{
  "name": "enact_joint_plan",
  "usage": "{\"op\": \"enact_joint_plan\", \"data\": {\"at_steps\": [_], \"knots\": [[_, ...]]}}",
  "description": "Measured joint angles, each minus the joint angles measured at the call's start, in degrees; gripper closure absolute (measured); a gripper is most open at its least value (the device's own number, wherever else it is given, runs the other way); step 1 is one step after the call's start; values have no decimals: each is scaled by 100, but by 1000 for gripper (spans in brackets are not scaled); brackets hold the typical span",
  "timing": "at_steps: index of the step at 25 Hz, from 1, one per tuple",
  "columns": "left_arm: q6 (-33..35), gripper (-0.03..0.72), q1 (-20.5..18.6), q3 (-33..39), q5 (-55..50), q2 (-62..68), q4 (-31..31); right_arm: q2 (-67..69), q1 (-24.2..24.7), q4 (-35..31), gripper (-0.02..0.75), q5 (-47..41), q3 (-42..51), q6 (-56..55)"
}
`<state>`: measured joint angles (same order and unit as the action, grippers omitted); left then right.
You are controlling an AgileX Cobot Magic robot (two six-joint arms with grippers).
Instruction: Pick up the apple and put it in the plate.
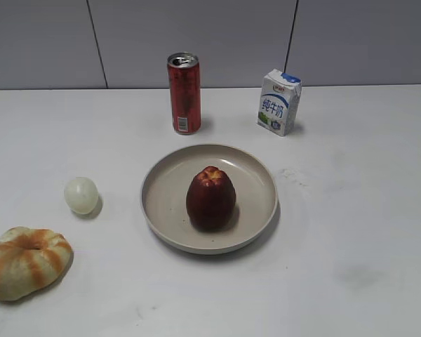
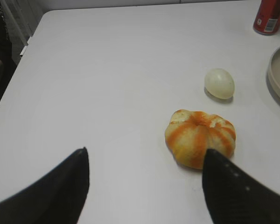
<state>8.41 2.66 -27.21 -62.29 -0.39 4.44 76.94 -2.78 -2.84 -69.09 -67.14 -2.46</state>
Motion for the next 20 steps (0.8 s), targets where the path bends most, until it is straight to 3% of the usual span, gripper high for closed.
{"op": "enact_joint_plan", "data": {"at_steps": [10,20], "knots": [[0,116,0,0,0,0,0,-2593,0,-68,165,540,2507,3],[0,116,0,0,0,0,0,-5142,0,-87,165,745,3766,31]]}}
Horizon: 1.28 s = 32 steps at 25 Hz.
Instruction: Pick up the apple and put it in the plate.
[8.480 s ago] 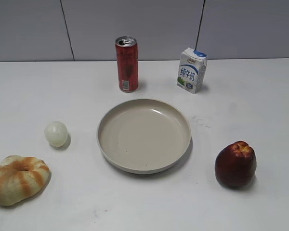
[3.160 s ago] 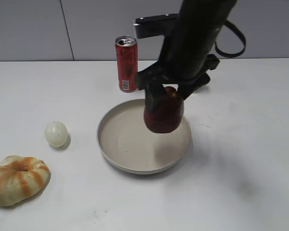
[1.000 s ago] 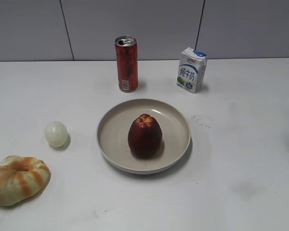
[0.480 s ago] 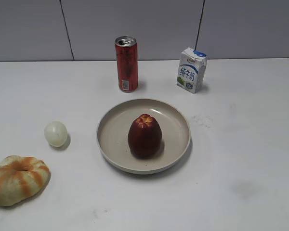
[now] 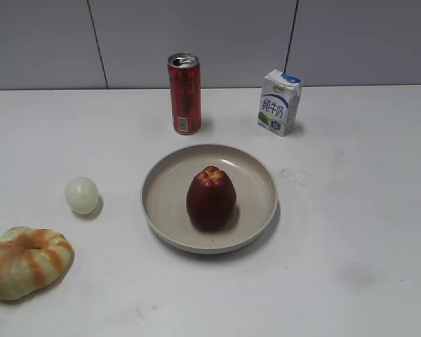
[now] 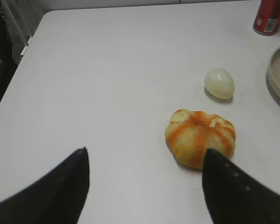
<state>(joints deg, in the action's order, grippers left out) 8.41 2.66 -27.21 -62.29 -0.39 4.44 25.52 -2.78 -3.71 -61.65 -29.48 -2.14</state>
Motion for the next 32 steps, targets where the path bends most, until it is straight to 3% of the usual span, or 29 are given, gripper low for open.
{"op": "enact_joint_plan", "data": {"at_steps": [15,32], "knots": [[0,116,0,0,0,0,0,-2488,0,0,166,144,65,92],[0,116,0,0,0,0,-5,-2589,0,0,166,145,69,97]]}}
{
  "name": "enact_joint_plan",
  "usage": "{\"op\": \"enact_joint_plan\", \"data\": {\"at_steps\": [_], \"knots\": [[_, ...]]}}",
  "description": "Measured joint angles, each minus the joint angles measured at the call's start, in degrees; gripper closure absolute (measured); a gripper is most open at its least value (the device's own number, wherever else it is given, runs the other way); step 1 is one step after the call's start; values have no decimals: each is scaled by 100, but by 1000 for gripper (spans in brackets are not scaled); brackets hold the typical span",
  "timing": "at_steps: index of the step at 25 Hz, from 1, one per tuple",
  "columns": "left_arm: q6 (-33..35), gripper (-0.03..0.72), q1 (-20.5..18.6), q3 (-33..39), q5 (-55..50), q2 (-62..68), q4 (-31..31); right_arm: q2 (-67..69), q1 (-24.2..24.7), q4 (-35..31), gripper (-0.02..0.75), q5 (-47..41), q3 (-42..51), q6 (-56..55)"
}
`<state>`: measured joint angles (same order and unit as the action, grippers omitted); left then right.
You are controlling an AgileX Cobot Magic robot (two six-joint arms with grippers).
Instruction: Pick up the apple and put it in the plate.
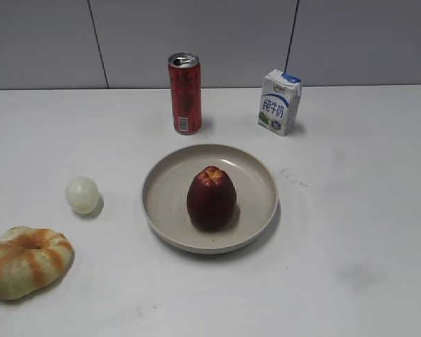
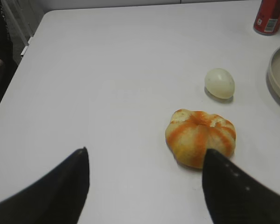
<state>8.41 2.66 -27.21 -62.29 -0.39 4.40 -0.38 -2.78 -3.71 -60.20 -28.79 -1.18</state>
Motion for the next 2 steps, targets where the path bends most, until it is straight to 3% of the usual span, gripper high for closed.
{"op": "enact_joint_plan", "data": {"at_steps": [2], "knots": [[0,116,0,0,0,0,0,0,0,-5,166,0,0,0]]}}
